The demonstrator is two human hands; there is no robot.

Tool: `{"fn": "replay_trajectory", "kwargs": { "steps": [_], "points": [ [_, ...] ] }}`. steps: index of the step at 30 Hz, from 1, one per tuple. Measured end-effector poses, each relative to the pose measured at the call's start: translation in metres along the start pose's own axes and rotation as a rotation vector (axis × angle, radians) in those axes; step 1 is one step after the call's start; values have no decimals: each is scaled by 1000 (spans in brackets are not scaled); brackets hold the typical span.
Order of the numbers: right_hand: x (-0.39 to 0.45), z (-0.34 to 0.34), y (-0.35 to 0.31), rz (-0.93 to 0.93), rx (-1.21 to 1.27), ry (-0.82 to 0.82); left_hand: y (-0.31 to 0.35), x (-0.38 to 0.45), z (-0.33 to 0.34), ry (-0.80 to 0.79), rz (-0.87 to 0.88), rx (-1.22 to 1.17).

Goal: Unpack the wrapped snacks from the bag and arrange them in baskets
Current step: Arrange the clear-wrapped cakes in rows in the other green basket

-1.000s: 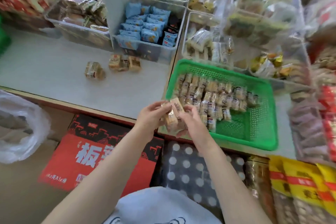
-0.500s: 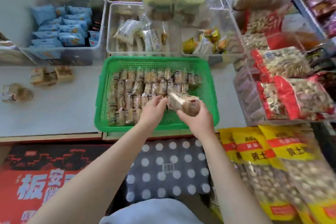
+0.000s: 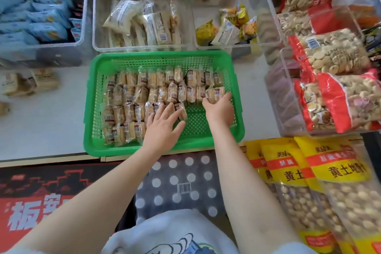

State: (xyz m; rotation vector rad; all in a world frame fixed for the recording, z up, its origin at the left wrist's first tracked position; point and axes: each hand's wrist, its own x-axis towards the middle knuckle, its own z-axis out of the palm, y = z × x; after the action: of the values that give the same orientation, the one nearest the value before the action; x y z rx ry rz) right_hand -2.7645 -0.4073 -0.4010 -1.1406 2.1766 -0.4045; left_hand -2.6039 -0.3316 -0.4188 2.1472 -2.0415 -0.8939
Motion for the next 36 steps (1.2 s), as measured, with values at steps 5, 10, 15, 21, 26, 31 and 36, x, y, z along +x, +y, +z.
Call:
{"fn": "replay_trajectory", "kwargs": {
  "steps": [5,10,15,21,26,31,36],
  "points": [
    [11,12,8,61,209,-136,3,-3,0,49,-23,5],
    [15,24,18,319,691,-207,4,-2,0,53,-33,-7],
    [32,23,0,350,691,-187,4,-1,0,54,-34,-17],
    [49,25,-11,149,343,-161,4,-3,-1,58,-36,-24],
    [35,21,3,172,576,-248,5,-4,-2,52,-39,-29],
    [10,30,19,280,919,-142,4,-4,-1,61,-40,-25],
    [21,27,9,499,1187,-318,5,-4,-1,67,-39,-40]
  ]
}}
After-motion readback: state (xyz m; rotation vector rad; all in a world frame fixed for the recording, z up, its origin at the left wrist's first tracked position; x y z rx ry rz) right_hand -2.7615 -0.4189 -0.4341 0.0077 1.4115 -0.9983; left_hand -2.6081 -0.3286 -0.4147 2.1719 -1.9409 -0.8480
